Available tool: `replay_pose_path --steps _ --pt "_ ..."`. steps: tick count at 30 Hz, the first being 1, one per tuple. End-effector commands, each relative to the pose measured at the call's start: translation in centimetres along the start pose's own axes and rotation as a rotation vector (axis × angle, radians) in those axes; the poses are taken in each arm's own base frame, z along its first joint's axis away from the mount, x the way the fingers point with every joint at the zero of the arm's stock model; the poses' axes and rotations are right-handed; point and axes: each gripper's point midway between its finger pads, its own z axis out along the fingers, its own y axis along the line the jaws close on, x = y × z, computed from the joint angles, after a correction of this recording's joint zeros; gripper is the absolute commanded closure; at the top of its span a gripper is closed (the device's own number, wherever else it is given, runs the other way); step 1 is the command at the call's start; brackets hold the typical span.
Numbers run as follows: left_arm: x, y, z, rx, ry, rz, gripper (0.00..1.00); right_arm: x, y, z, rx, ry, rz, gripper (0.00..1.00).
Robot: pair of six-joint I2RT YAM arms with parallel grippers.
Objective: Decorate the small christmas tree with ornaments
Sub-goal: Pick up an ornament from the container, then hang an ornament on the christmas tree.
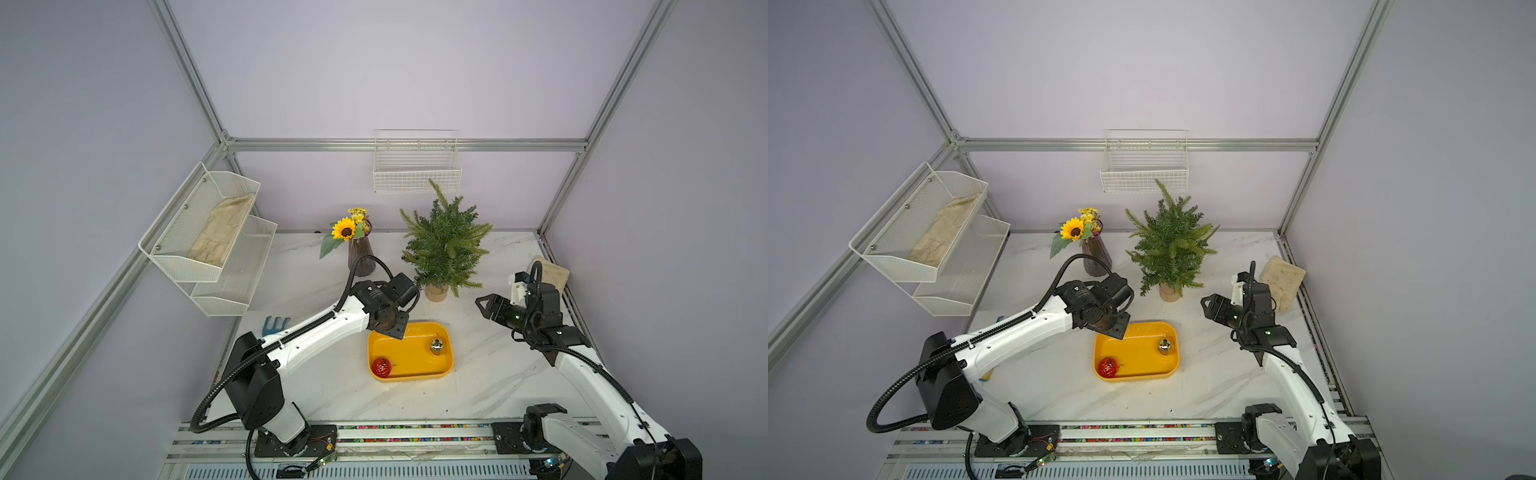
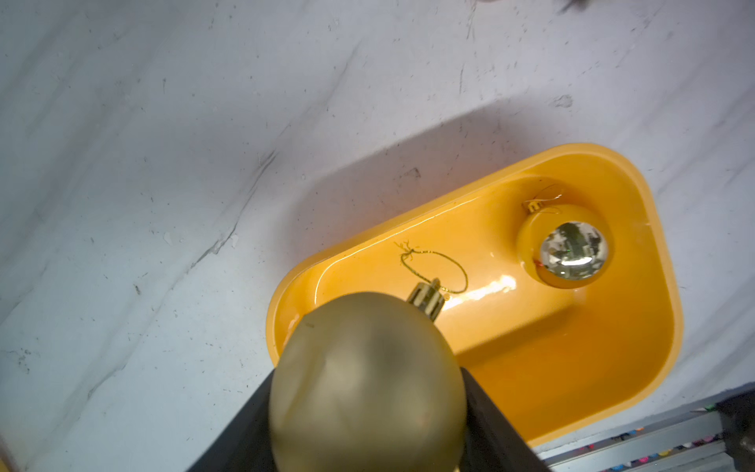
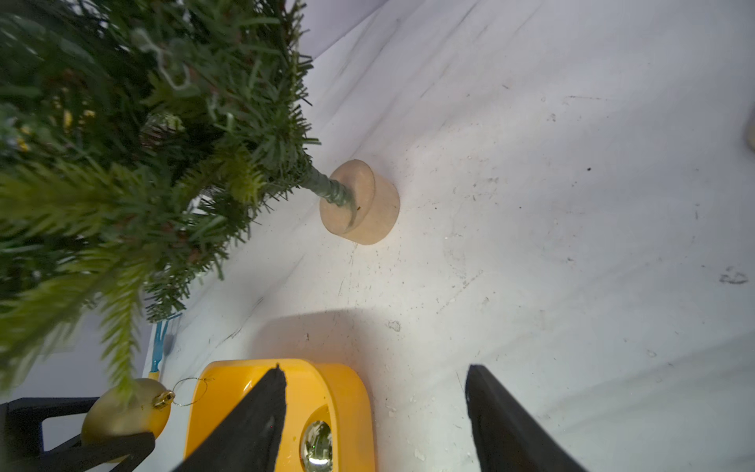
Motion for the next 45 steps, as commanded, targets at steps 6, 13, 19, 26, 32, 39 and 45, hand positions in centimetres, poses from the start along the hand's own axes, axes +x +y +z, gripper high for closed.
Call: replay_pose_path --steps 6,13,19,26,32,39,45 --pt "-4.3 0.1 -9.1 0.072 -0.248 0.105 0.41 -1.4 1.8 -1.4 -0.025 -0.034 -0.010 0.29" --pt "-7.4 1.9 -15.0 0.087 -0.400 0.103 0.41 -1.6 2.1 -1.6 -0.035 -0.044 0.002 0.29" --pt "-10.4 3.2 -16.8 0.090 -0.456 0.093 0.41 -1.7 1.9 -1.5 -0.027 -0.050 -0.005 0.29" --pt "-13.8 4.0 -17.7 0.102 -0.503 0.109 0.42 -1.6 1.6 -1.2 -0.015 -0.044 -0.012 0.29" --pt "-16.4 3.7 -17.9 0.115 -0.529 0.121 0.43 -1.5 1.5 -1.1 -0.012 -0.043 -0.014 0.29" --pt "-17.7 4.7 -19.7 0.064 -0.581 0.129 0.43 -2.0 1.5 -0.7 -0.008 -0.048 -0.028 0.29" --pt "-18.4 5.2 -20.9 0.039 -0.628 0.120 0.43 -2.5 1.2 -0.7 0.025 -0.048 -0.049 0.29"
